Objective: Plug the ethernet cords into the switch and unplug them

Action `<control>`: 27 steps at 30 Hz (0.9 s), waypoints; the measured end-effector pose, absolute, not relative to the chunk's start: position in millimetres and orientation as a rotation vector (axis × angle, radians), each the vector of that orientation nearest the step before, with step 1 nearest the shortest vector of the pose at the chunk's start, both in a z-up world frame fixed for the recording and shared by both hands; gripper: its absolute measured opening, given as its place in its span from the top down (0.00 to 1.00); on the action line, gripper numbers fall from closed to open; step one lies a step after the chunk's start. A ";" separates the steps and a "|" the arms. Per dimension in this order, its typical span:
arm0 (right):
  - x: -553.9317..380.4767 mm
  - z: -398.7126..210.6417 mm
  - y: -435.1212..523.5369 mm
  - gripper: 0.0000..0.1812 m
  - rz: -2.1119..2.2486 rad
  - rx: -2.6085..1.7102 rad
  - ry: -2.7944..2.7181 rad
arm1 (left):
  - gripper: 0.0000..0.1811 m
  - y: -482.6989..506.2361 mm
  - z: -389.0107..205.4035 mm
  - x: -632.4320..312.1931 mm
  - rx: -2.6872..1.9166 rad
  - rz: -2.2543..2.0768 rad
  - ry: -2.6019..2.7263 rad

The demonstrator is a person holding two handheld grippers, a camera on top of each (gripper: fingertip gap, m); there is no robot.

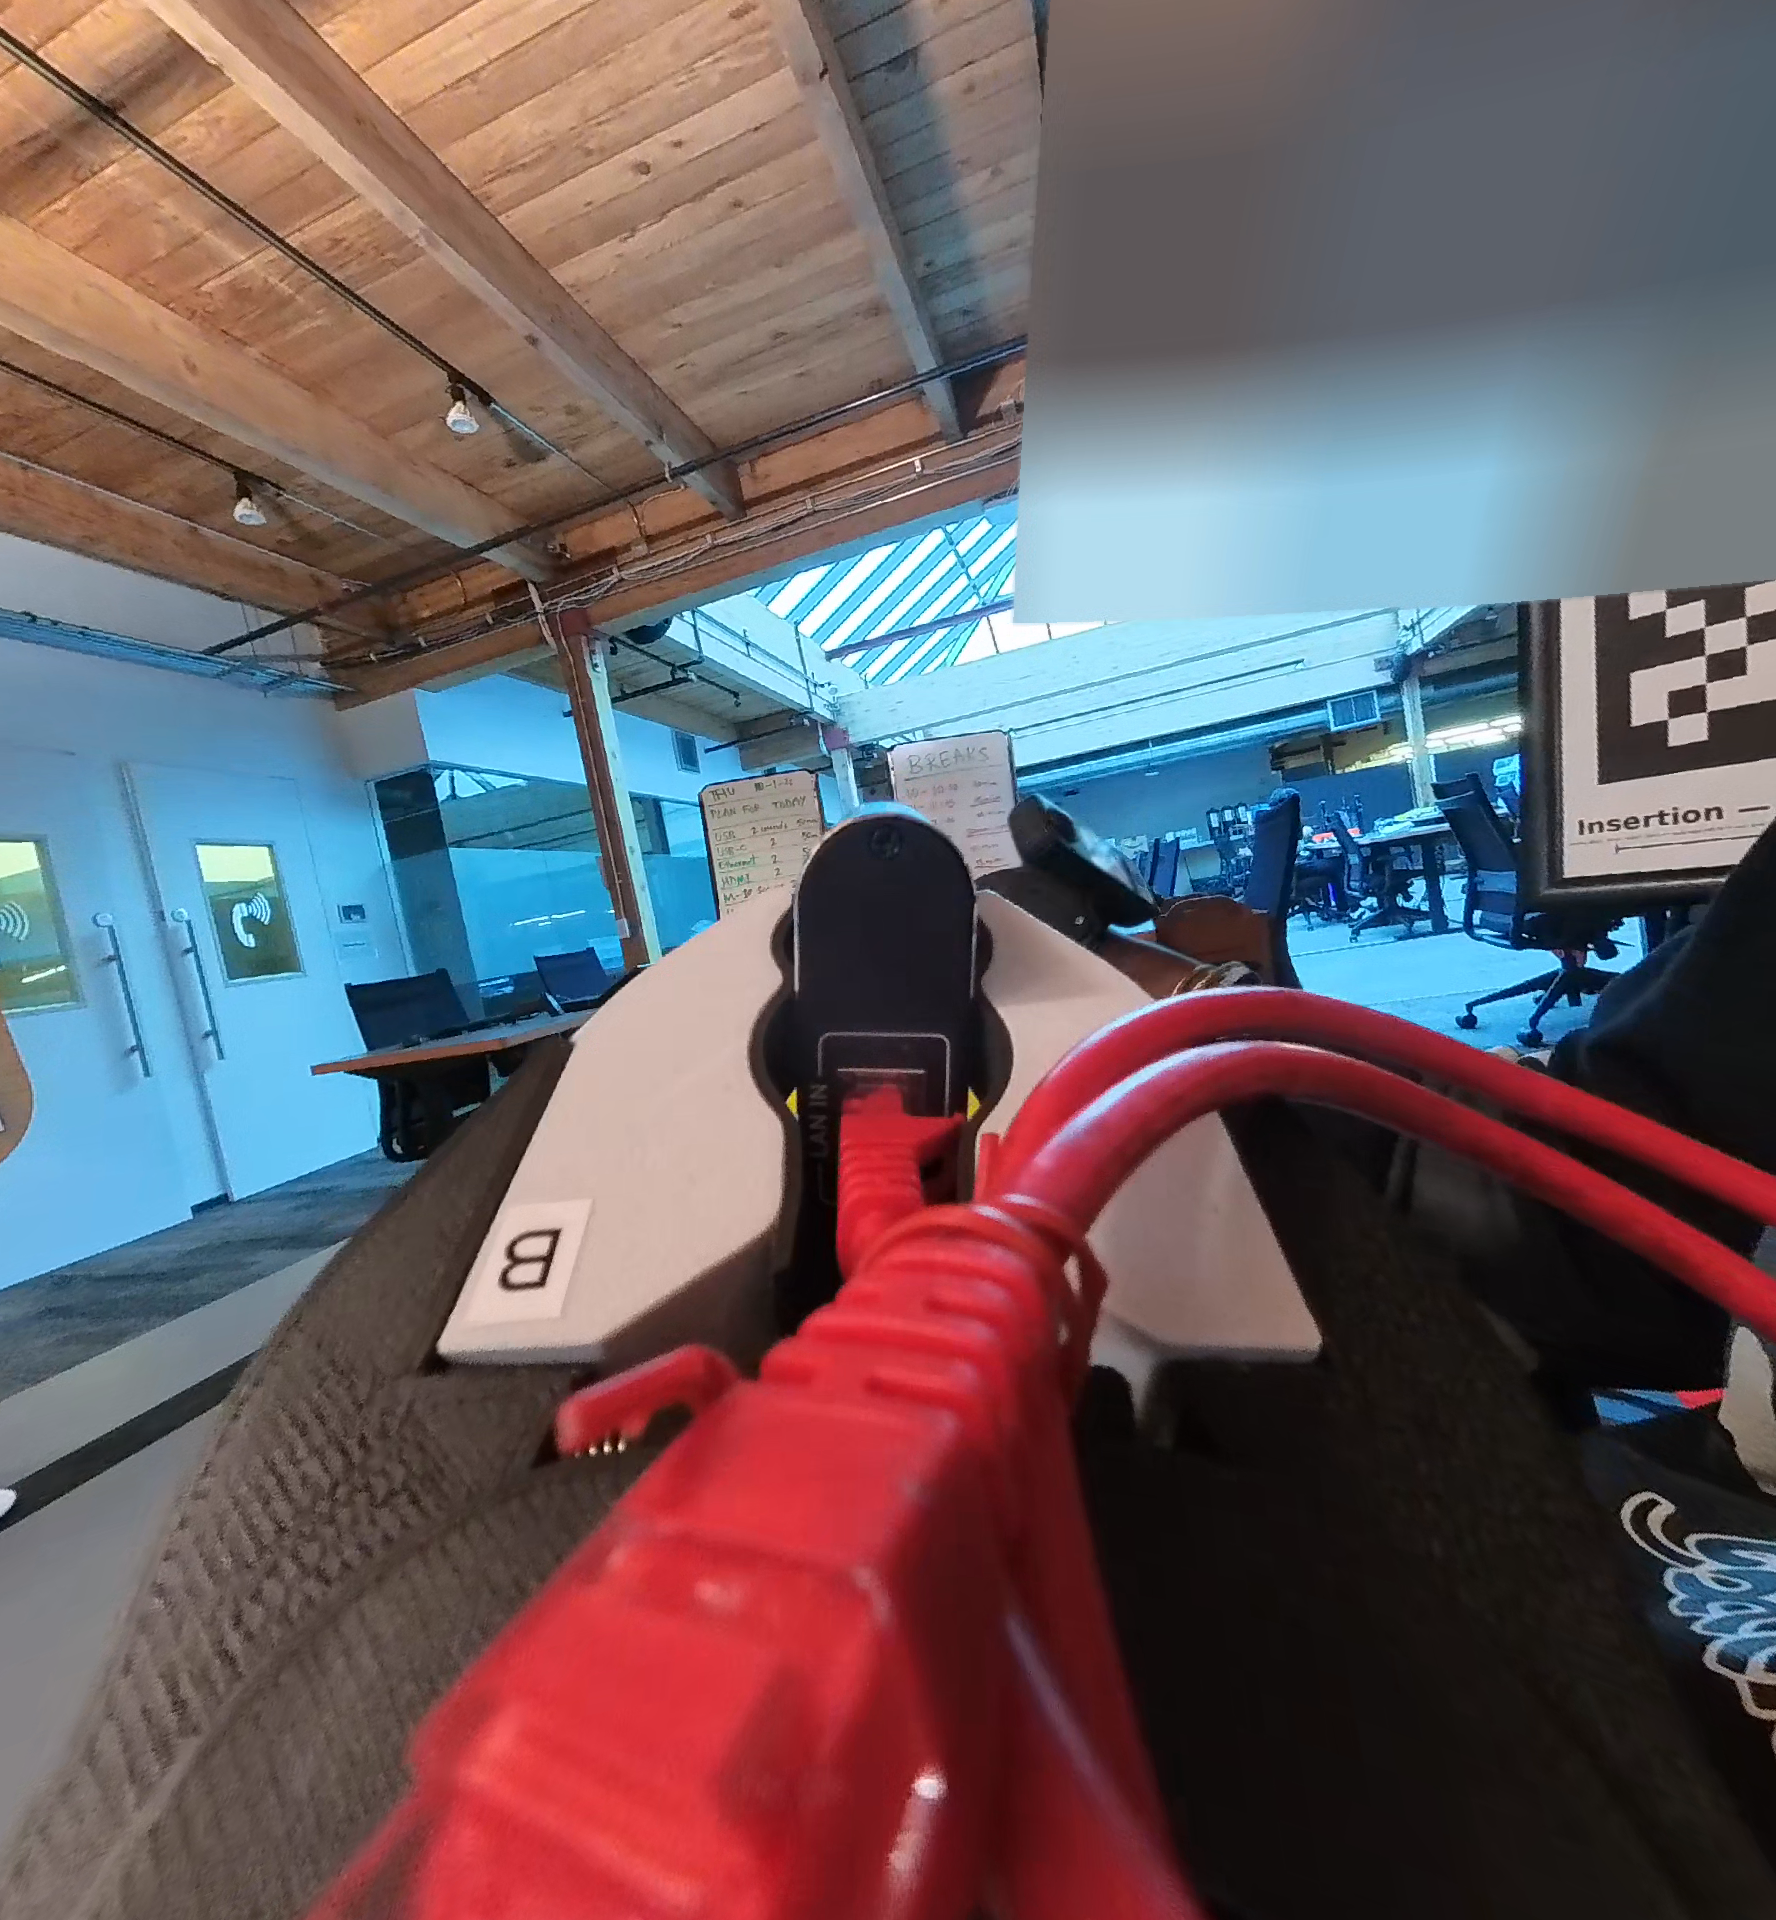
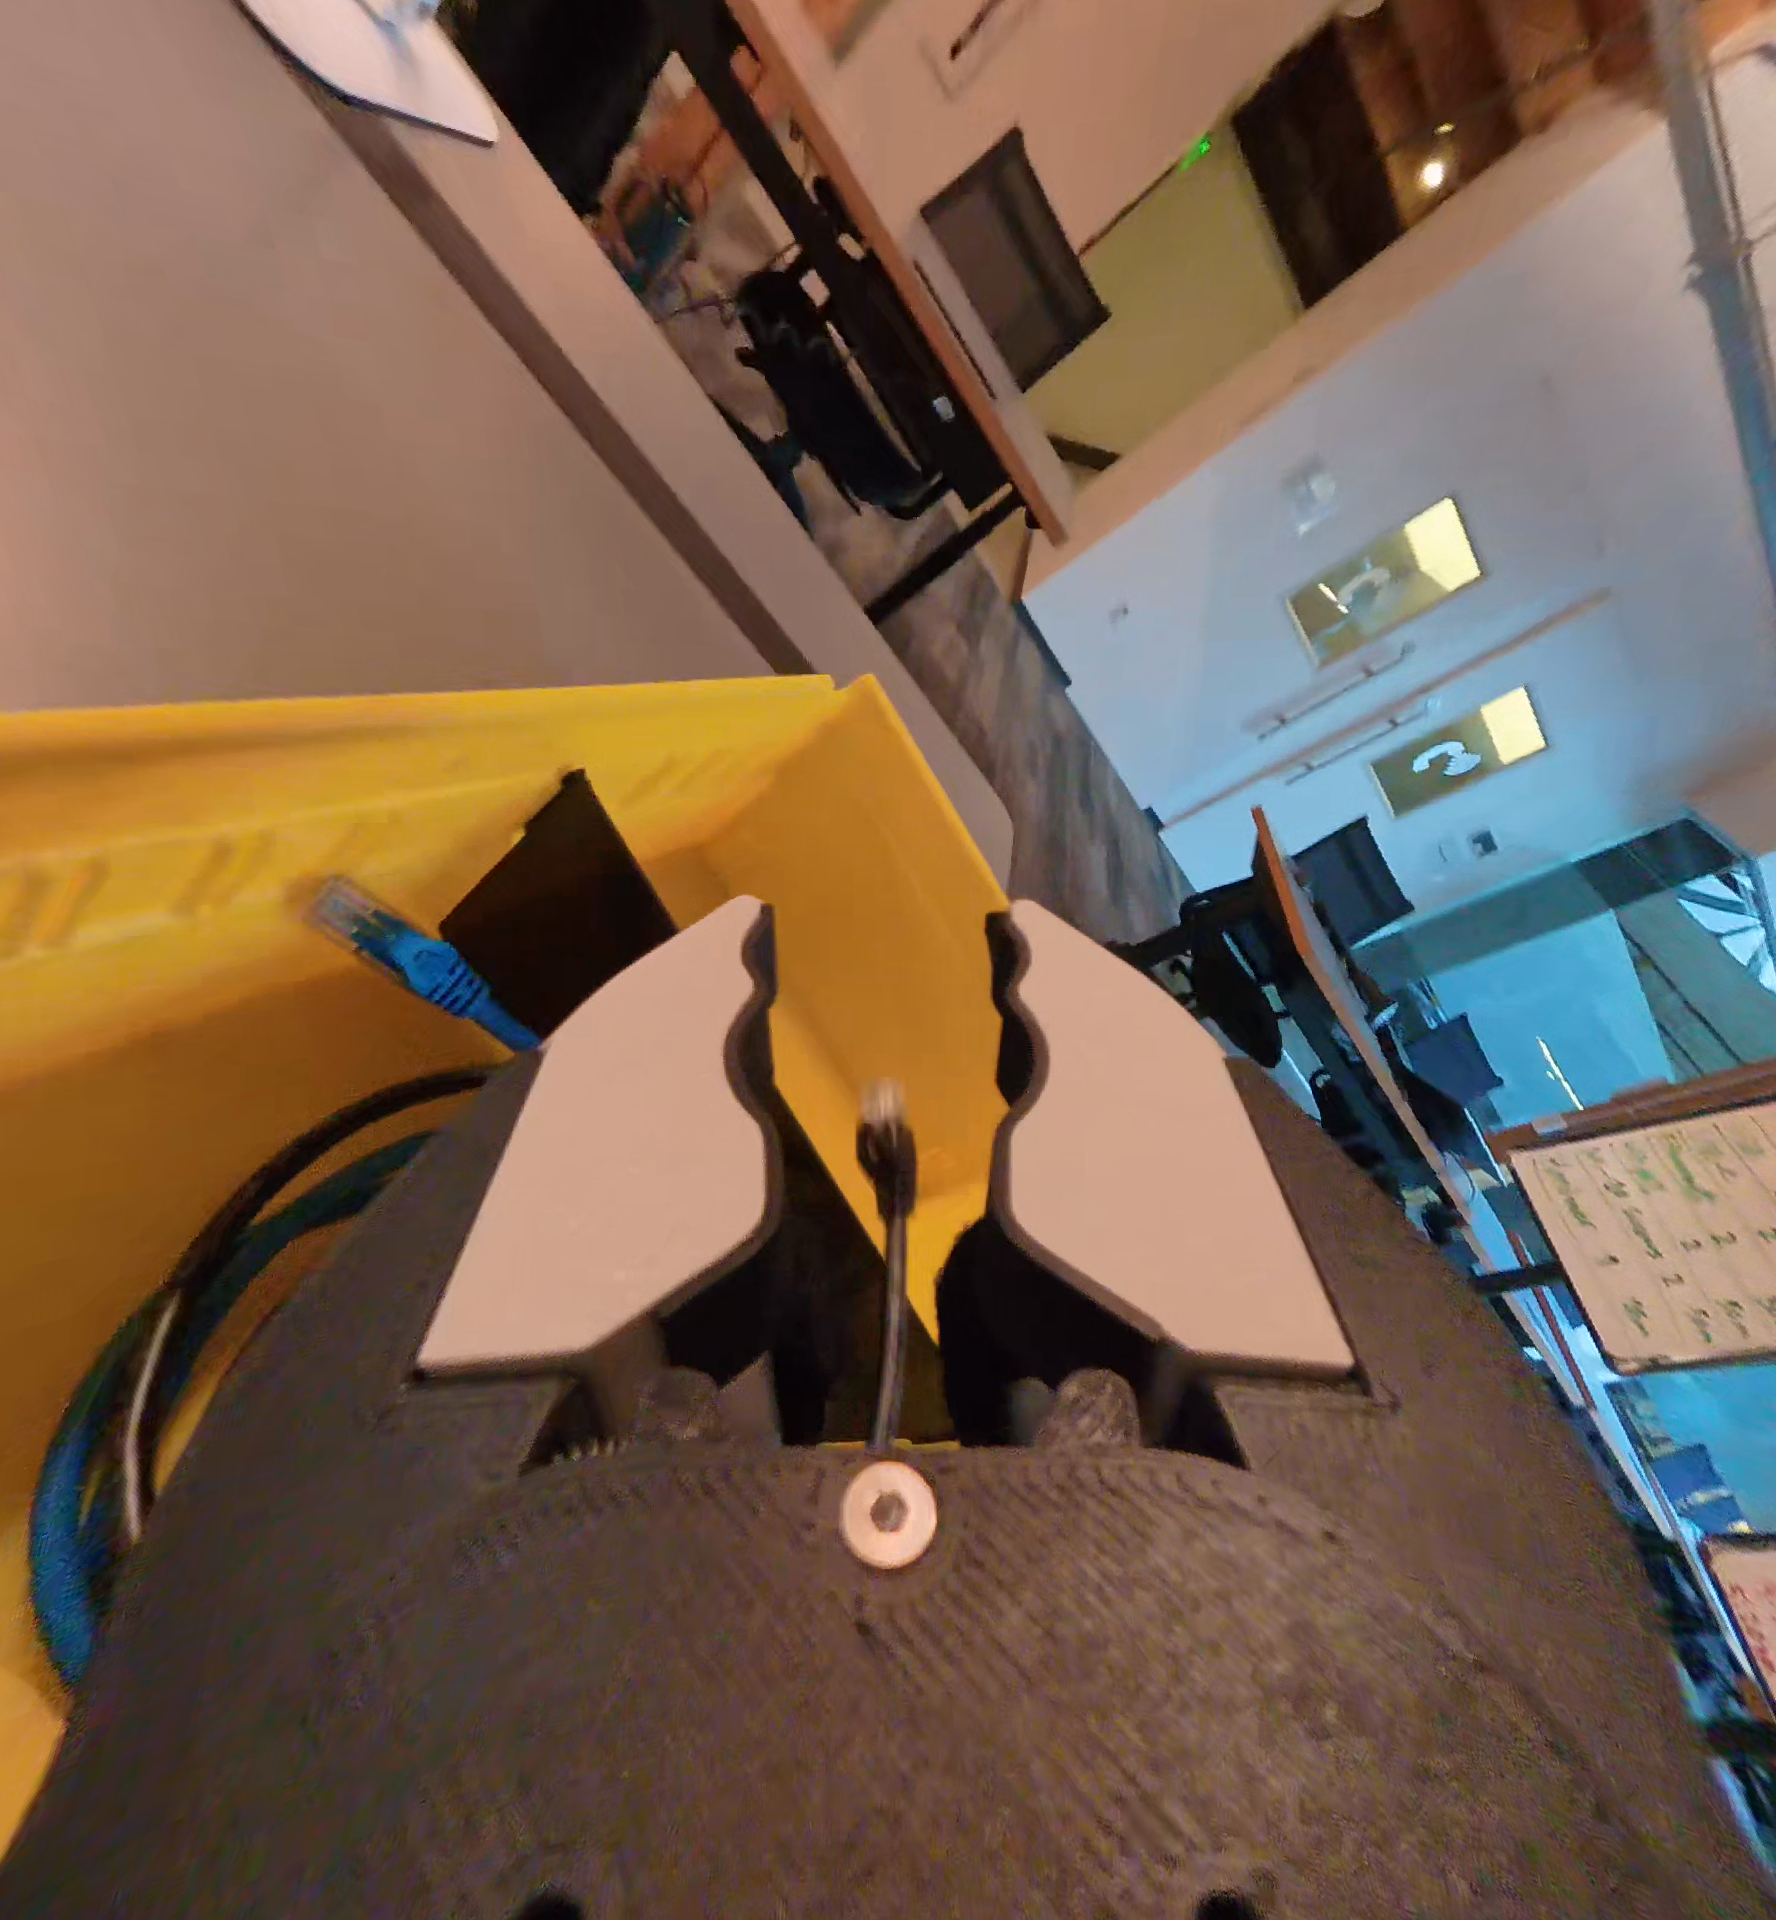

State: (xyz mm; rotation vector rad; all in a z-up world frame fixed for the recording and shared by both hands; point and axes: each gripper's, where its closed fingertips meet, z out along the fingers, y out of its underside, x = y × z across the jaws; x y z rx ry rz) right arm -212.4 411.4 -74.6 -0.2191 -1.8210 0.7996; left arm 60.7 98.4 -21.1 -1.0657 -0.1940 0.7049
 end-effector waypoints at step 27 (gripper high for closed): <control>-205.6 -170.1 513.6 0.75 0.064 -0.869 -2.182 | 0.85 100.5 -29.0 51.1 -1.120 0.714 -0.244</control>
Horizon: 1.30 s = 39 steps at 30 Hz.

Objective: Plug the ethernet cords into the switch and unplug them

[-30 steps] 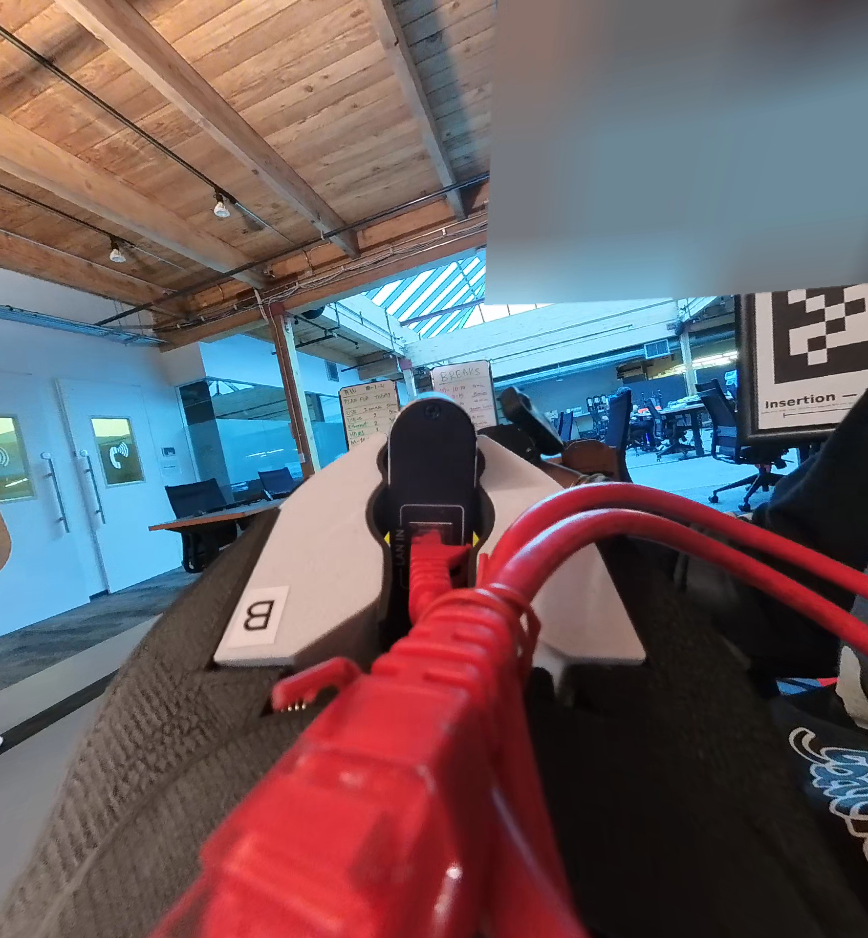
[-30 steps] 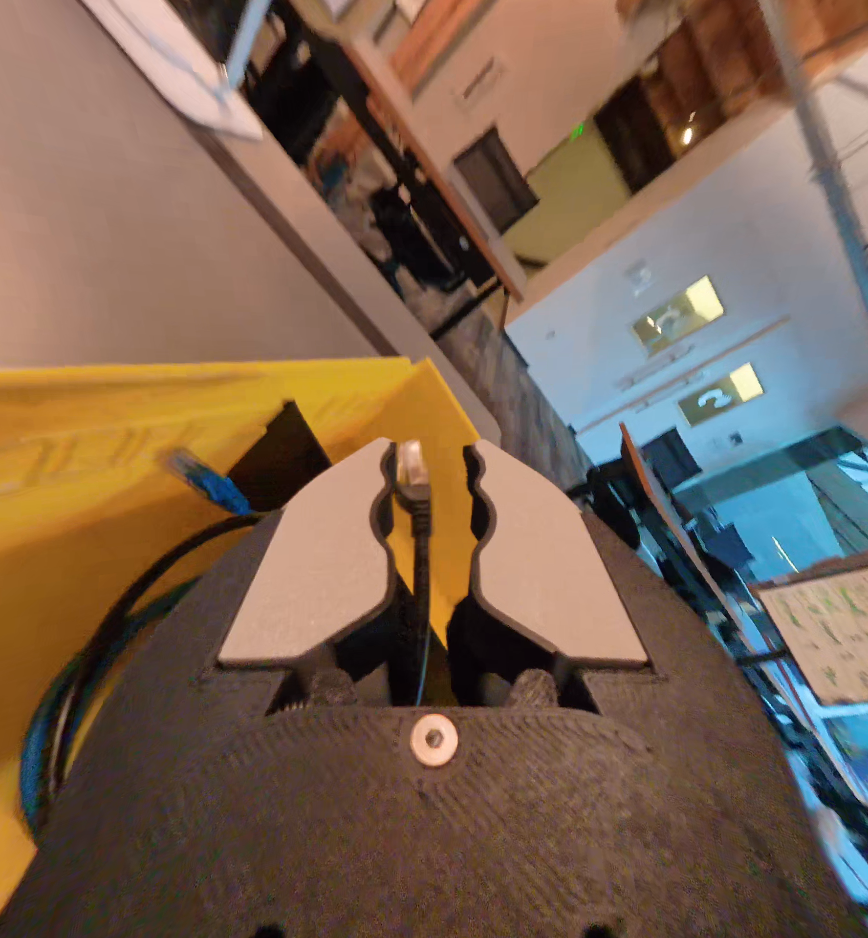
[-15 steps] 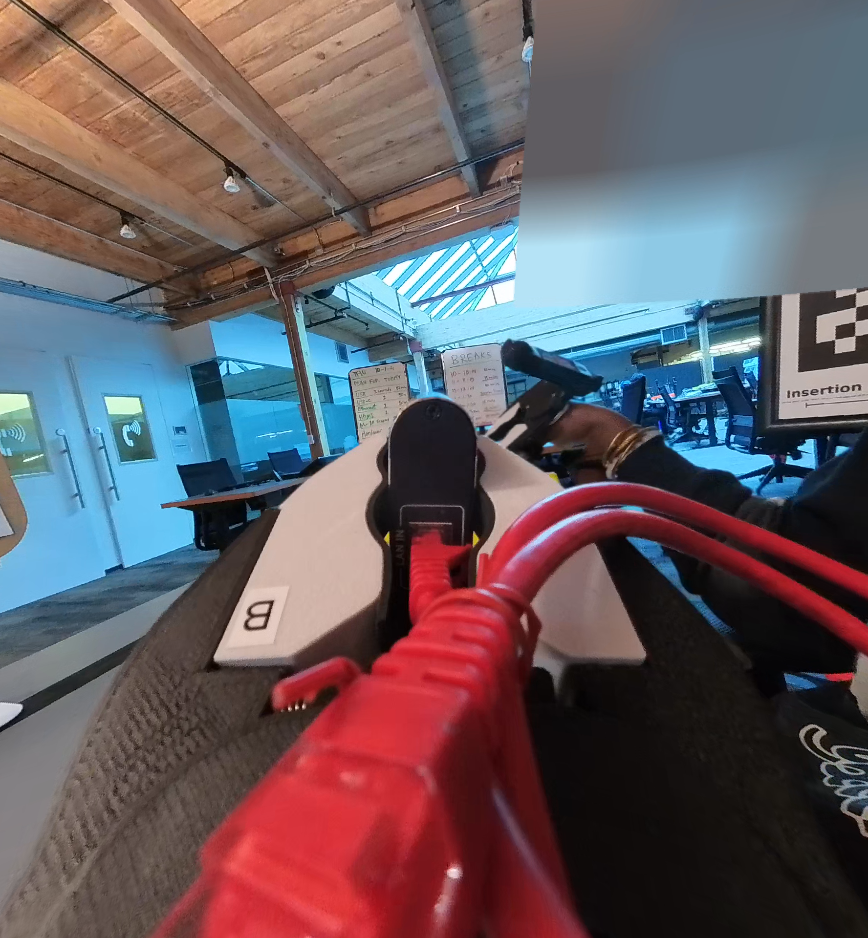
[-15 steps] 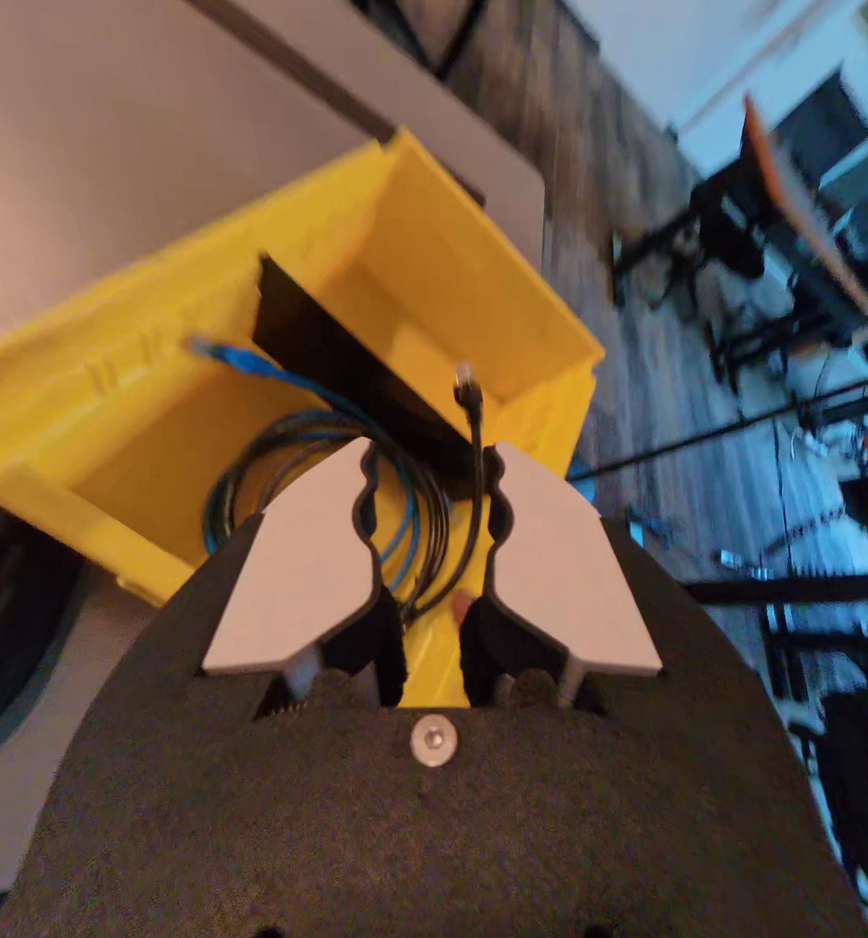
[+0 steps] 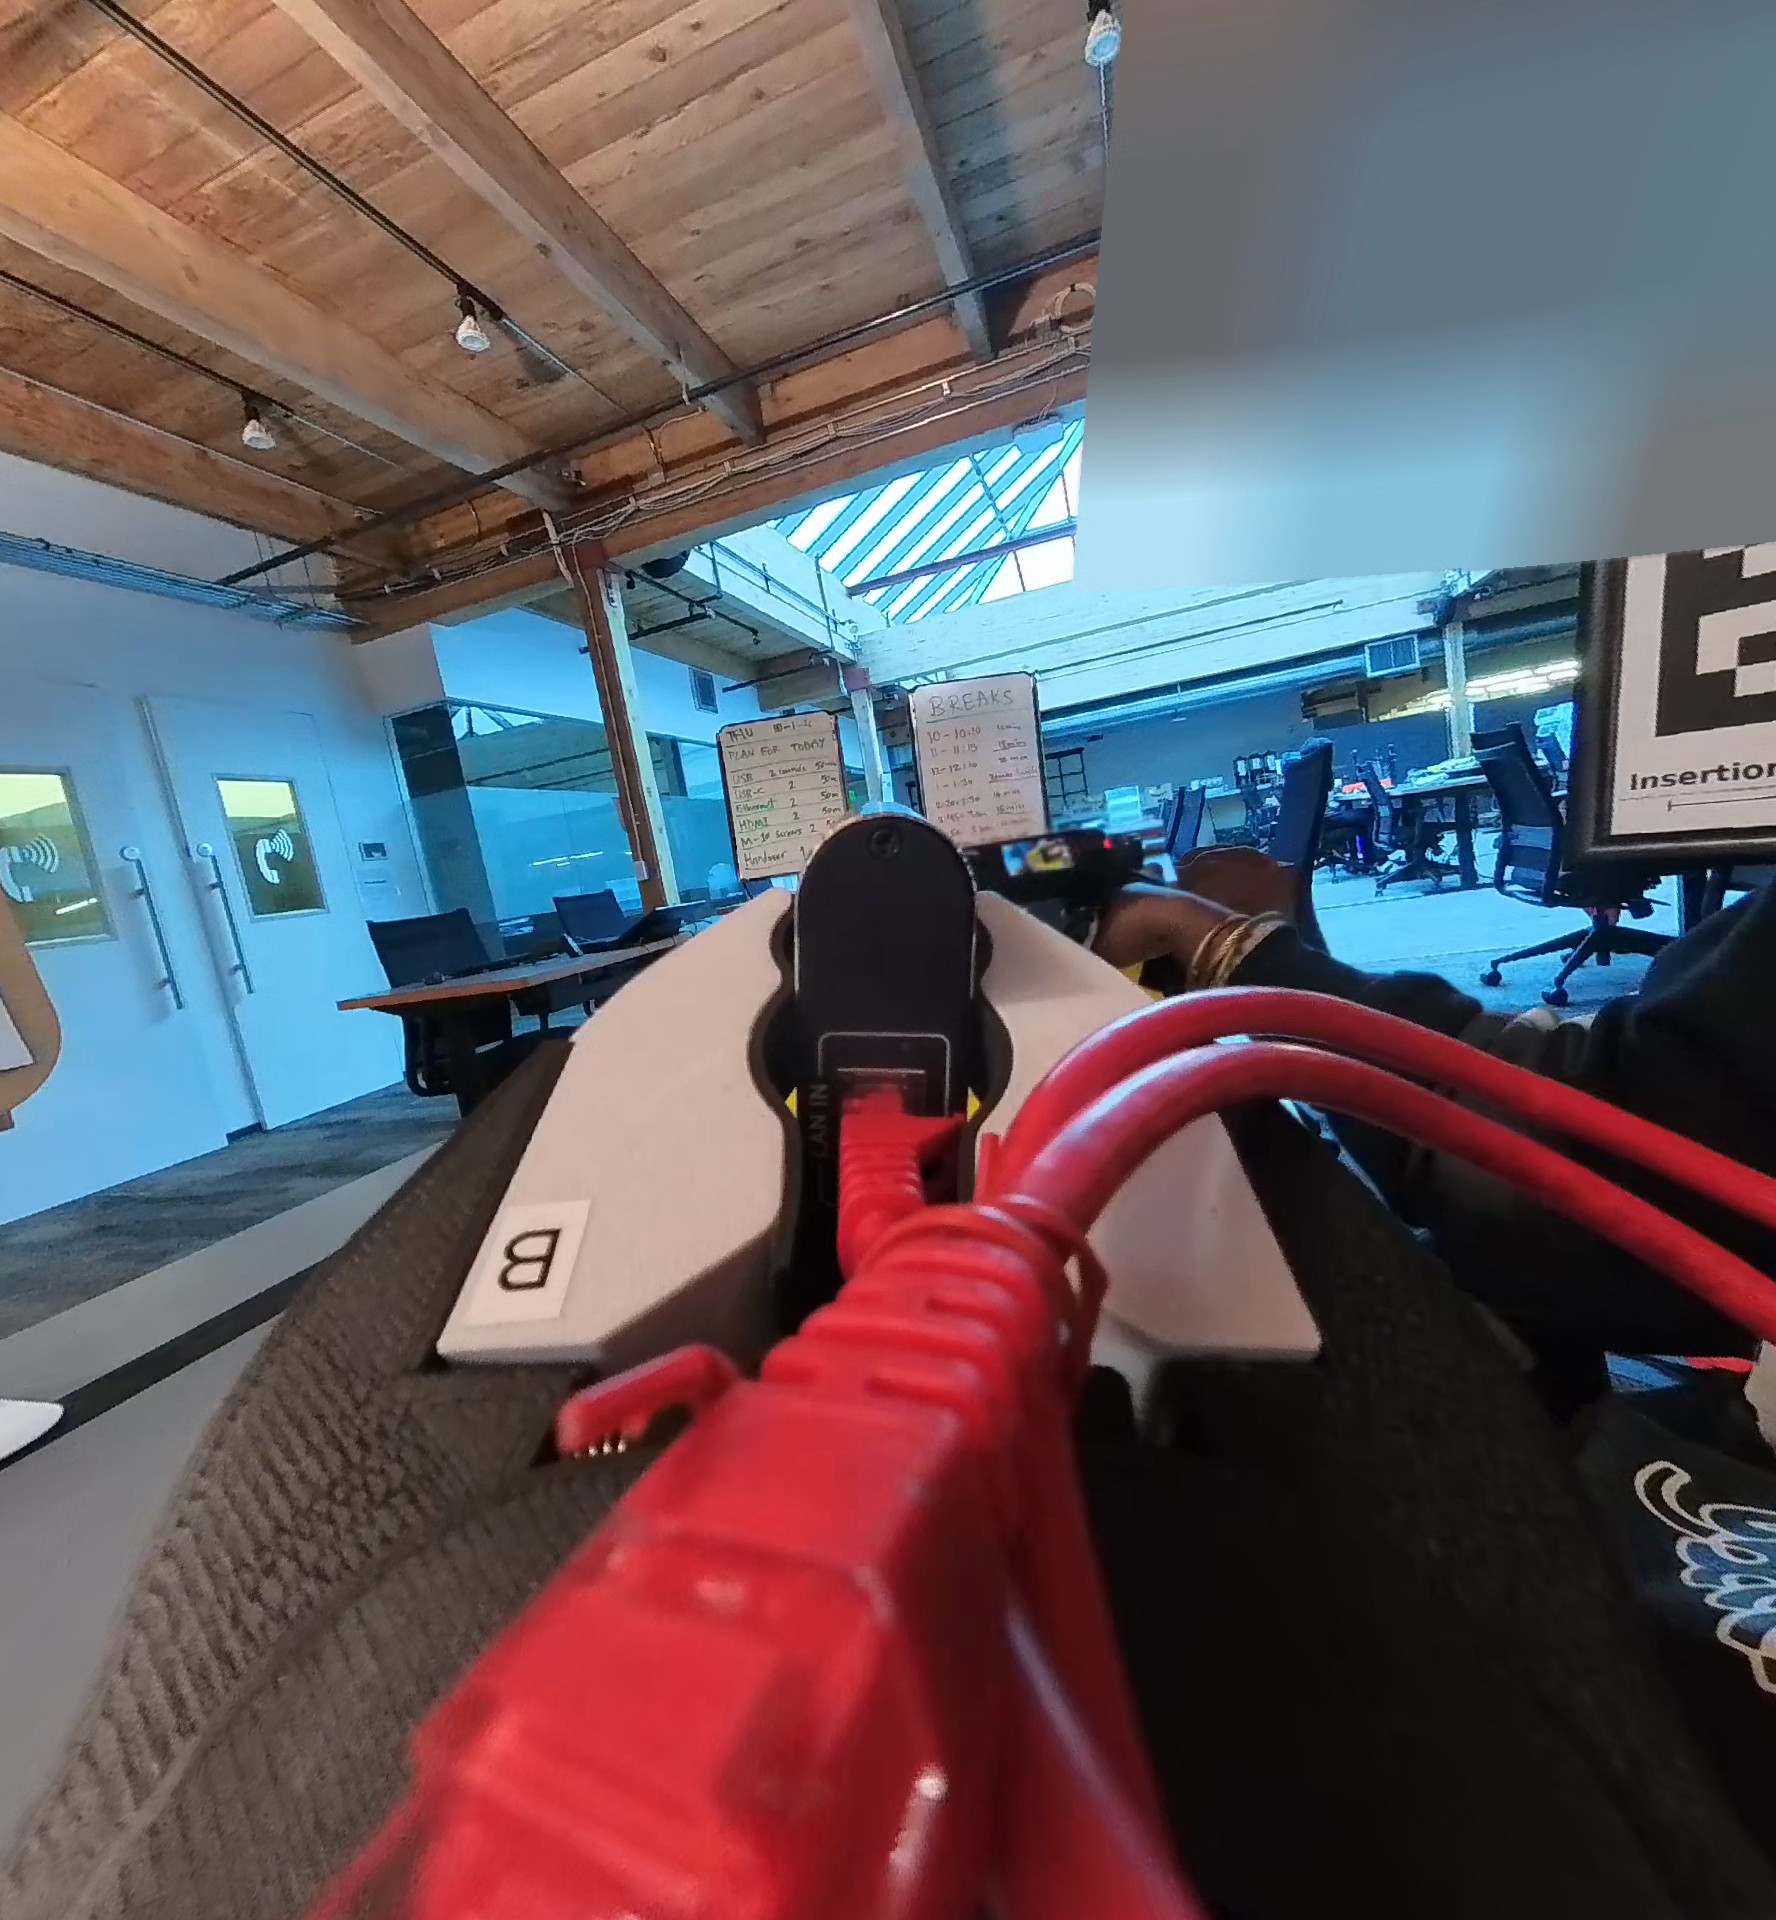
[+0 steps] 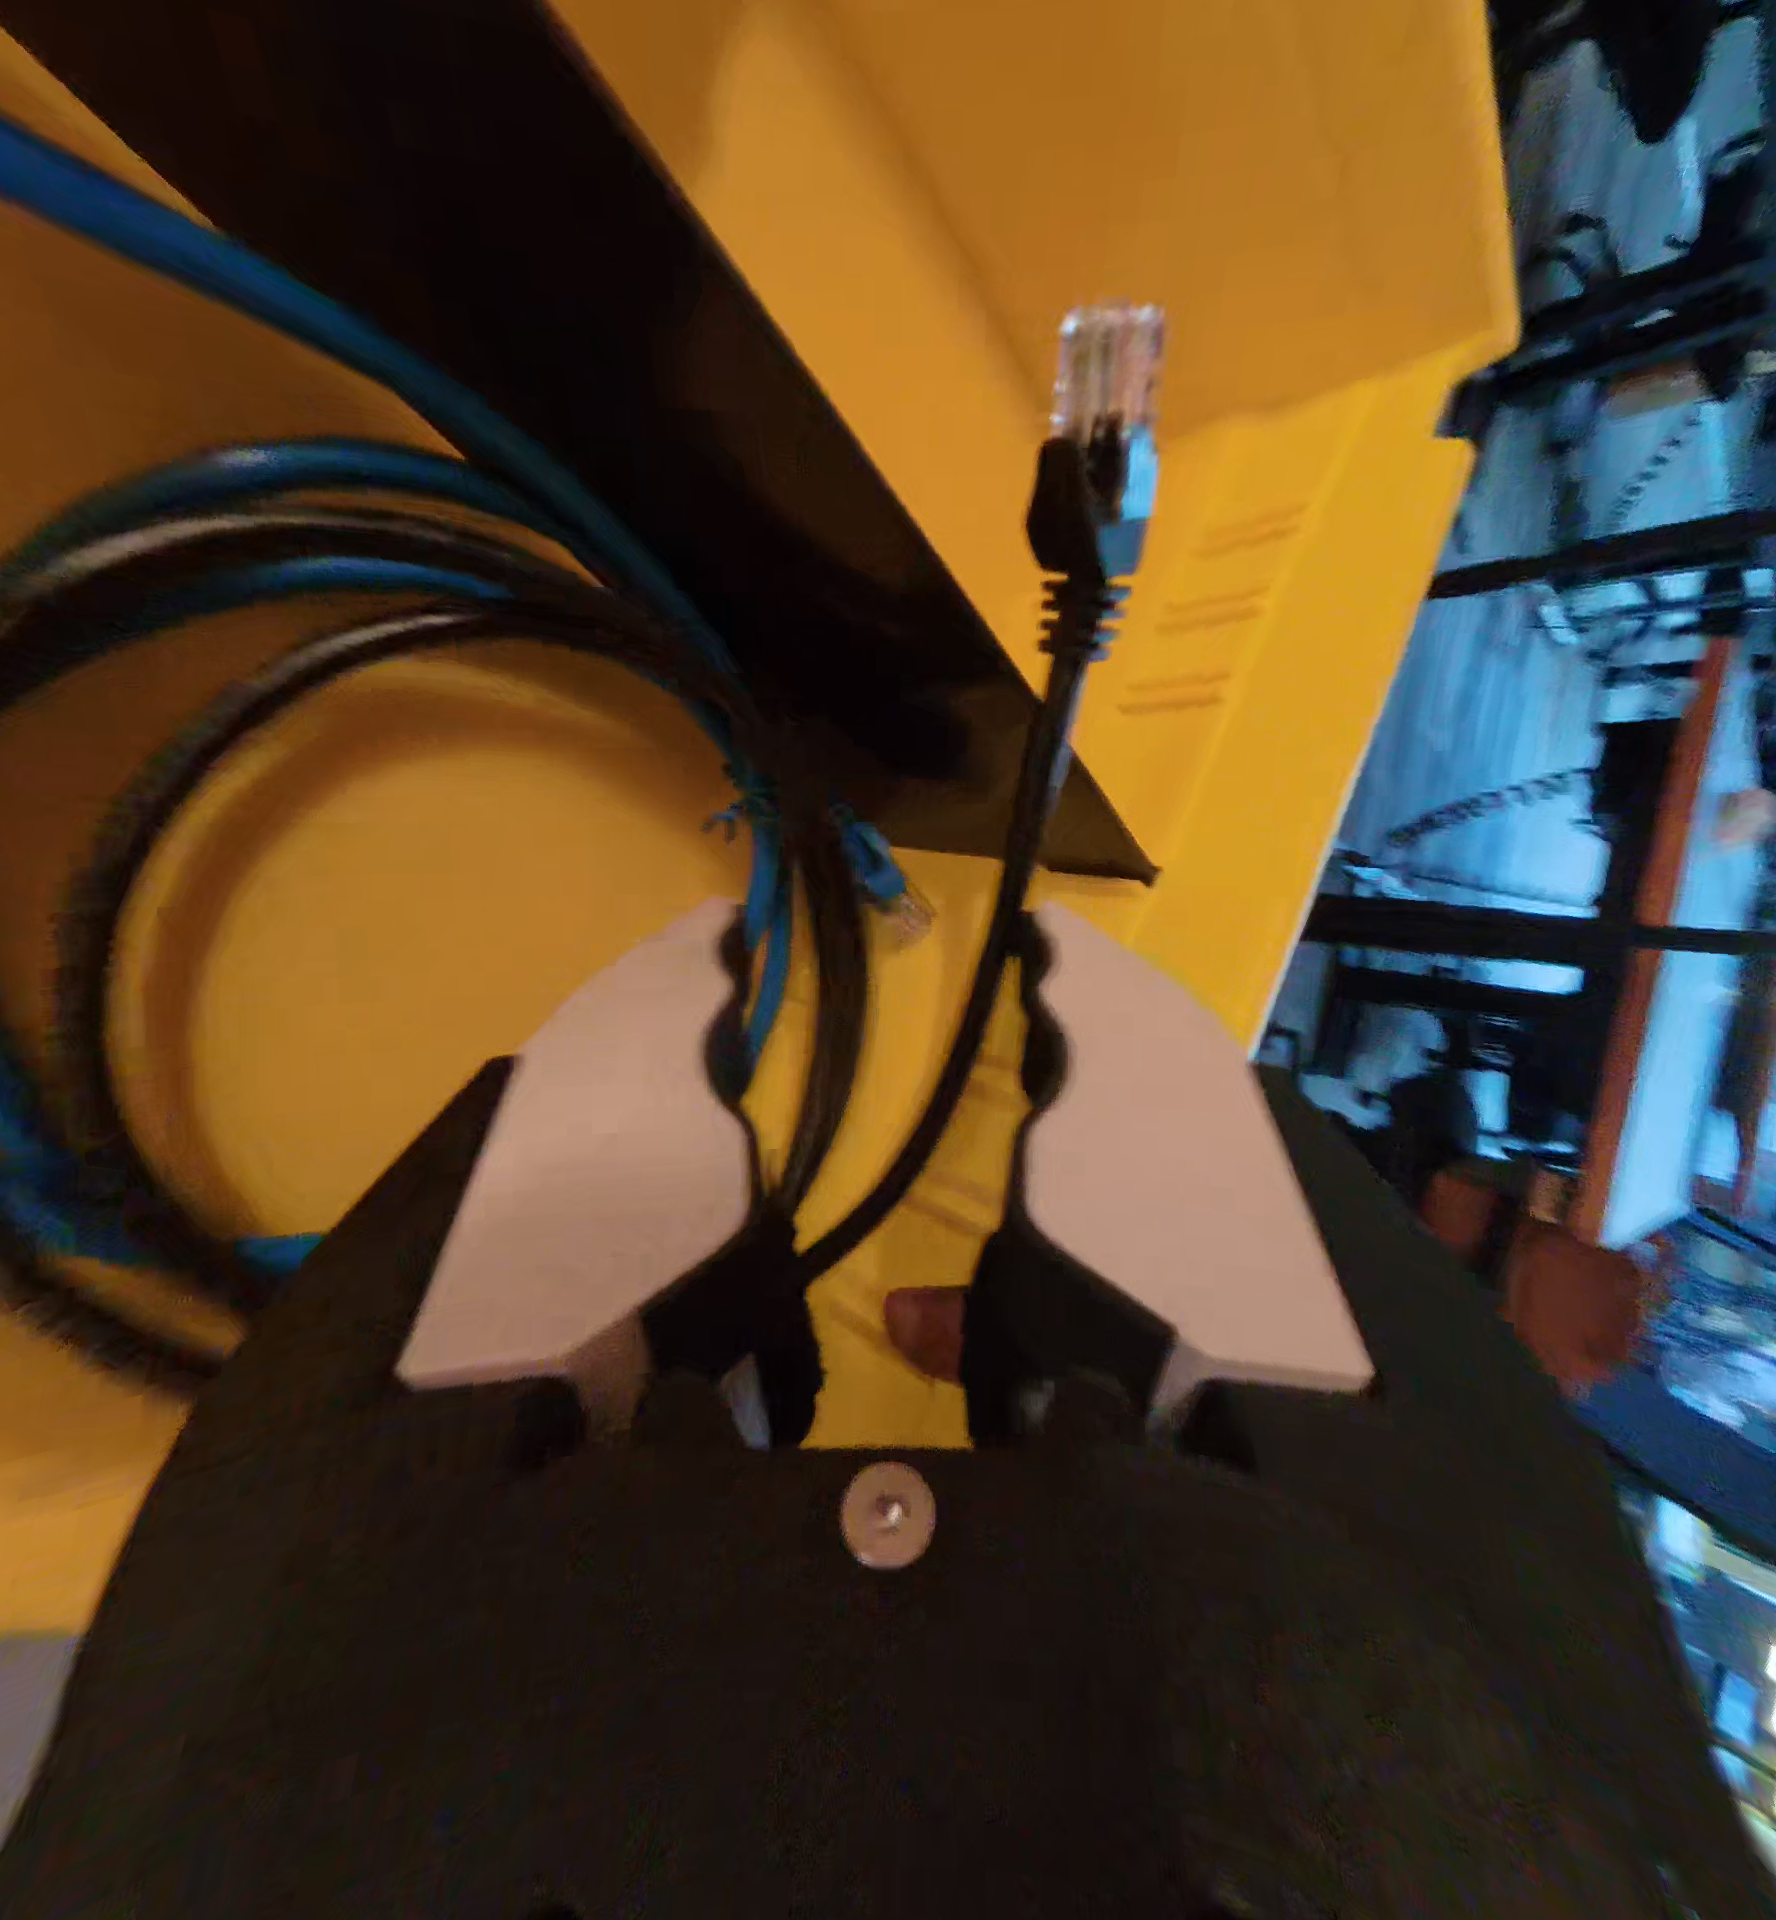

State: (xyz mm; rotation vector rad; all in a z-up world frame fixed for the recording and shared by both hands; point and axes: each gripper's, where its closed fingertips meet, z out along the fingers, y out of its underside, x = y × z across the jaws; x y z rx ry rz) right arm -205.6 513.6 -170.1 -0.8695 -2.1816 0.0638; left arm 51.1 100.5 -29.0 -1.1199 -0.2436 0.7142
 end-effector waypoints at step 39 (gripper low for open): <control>-22.9 16.9 224.8 0.65 1.778 0.384 -1.812 | 0.86 100.0 -84.1 5.0 -1.489 0.901 -0.518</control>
